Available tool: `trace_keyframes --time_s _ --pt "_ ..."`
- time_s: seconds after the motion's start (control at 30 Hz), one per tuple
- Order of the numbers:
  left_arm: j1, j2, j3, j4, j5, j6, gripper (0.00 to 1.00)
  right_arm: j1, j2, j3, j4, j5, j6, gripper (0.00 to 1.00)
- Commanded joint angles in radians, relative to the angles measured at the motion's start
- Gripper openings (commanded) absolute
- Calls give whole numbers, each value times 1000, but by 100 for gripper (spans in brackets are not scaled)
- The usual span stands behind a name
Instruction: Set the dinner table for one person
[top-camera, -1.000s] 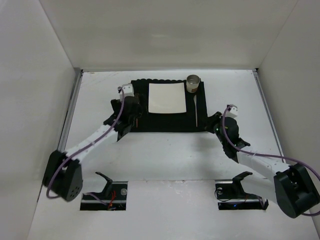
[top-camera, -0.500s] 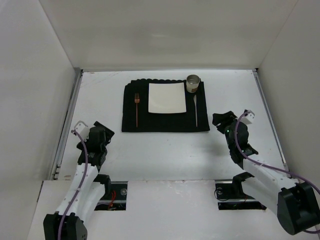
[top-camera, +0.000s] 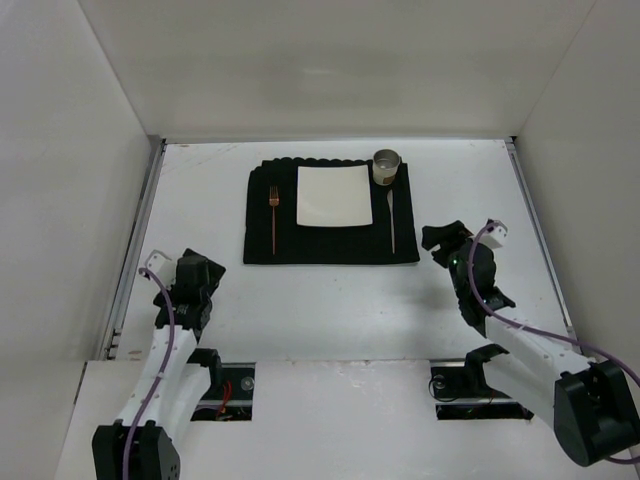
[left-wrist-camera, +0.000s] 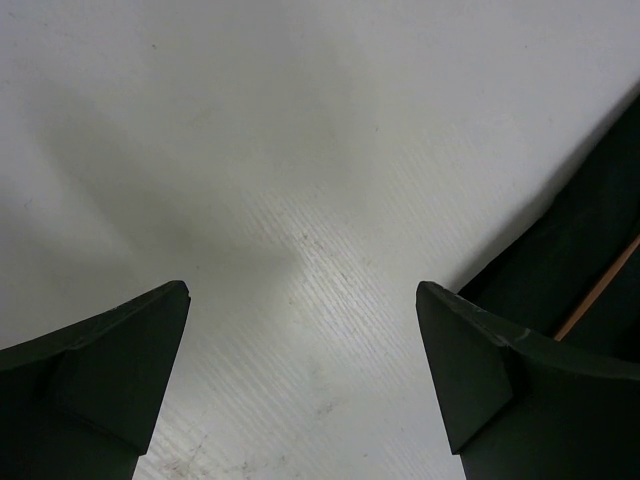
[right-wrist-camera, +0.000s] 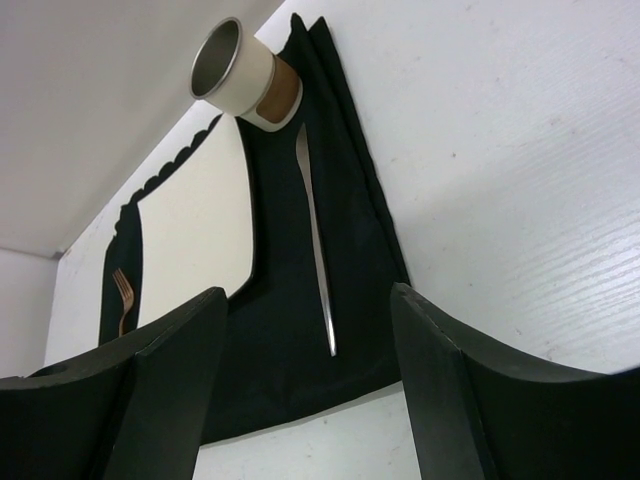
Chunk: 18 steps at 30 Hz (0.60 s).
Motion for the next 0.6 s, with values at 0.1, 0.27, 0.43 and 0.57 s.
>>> trace_keyframes --time_s 0.1,0.27,0.43,0.57 --pt "-34 41 15 40 12 -12 100 -7 21 9 59 -21 -1 73" --pt "-51 46 15 66 7 -12 100 -6 30 15 64 -31 -5 73" --pt "-59 71 37 70 7 -3 100 -6 41 17 69 -42 -4 73" --pt "-62 100 55 80 3 1 100 -1 43 14 69 -28 -4 73"
